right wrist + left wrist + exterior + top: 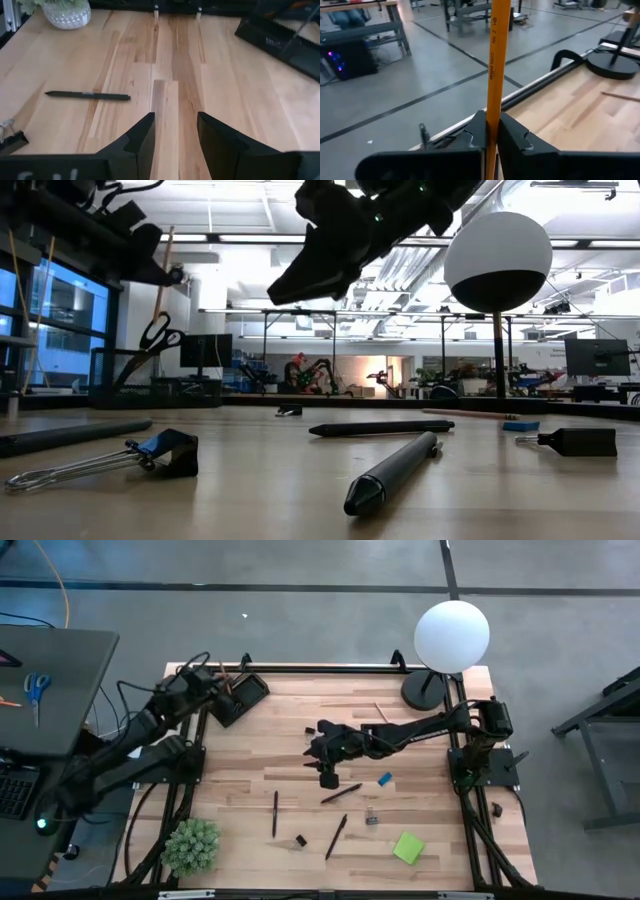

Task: Pick and place office supplies into organizer
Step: Put the orange pencil into the black desk organizer

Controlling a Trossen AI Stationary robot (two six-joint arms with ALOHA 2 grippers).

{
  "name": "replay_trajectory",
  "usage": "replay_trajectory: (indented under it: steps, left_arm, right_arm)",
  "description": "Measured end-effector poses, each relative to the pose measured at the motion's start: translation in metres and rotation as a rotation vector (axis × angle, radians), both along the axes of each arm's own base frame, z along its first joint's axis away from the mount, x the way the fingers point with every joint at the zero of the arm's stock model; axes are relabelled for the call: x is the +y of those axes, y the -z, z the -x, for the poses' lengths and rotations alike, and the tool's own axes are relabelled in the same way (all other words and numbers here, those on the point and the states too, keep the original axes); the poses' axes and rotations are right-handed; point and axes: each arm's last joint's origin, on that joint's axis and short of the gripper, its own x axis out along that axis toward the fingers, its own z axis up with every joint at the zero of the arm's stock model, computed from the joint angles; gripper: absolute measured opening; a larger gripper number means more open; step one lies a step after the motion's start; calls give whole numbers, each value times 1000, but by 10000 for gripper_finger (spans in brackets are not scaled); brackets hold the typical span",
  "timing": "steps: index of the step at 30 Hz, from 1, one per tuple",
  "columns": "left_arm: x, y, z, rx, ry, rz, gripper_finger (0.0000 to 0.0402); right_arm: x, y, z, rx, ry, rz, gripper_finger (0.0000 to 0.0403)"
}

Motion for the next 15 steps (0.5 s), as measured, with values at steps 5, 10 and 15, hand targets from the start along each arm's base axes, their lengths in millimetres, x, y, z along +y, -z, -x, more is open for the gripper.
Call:
replay_trajectory:
  steps: [5, 10, 15]
  left_arm:
    - [6, 0, 9, 26, -71, -10, 7]
    - [10, -1, 17, 24, -165, -19, 3]
    - [10, -5, 19, -12, -145, -56, 7]
  right_arm:
    - [0, 9, 4, 2, 23, -32, 138]
    - [0, 16, 7, -3, 40, -58, 138]
    - [0, 16, 7, -3, 45, -68, 138]
